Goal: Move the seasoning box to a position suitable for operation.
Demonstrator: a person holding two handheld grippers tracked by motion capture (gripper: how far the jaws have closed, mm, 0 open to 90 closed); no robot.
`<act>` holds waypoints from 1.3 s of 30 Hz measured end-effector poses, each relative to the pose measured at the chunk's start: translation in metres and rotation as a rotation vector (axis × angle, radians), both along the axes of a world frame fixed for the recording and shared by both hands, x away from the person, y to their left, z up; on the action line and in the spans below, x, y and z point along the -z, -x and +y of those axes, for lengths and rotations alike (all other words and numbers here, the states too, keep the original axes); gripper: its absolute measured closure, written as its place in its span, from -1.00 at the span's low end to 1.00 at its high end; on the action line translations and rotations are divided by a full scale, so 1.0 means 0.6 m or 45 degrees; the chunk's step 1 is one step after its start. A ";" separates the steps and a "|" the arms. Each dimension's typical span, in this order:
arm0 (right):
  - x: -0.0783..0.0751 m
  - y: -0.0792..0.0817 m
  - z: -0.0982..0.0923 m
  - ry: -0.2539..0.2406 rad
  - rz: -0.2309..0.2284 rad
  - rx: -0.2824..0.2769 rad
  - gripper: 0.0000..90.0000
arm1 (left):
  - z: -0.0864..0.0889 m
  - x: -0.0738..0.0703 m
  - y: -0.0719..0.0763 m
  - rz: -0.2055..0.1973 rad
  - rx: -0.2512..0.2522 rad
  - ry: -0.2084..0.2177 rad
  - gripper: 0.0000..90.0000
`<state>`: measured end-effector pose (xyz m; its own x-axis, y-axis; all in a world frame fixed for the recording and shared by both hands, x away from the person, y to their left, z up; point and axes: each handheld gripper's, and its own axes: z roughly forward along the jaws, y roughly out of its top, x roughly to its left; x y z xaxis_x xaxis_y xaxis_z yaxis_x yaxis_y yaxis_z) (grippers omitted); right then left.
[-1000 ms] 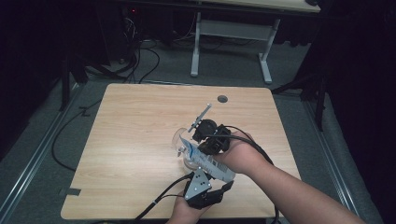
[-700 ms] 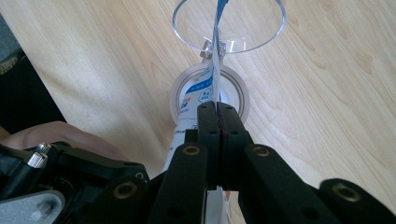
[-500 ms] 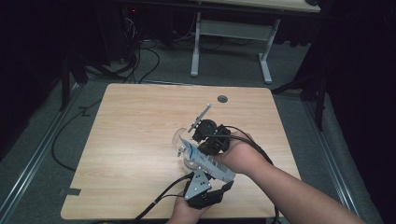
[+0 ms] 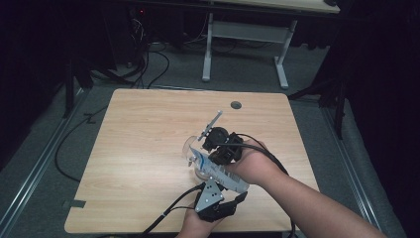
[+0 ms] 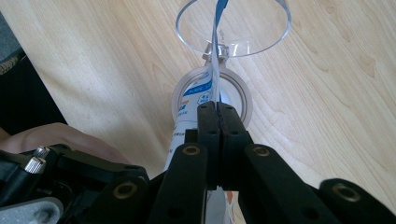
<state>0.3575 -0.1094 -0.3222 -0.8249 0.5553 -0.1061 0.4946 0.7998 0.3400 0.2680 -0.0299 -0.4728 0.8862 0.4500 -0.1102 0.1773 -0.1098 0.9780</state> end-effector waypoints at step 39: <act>0.000 0.008 -0.011 -0.017 0.000 0.011 0.99 | 0.000 0.007 0.006 -0.028 0.017 -0.035 0.23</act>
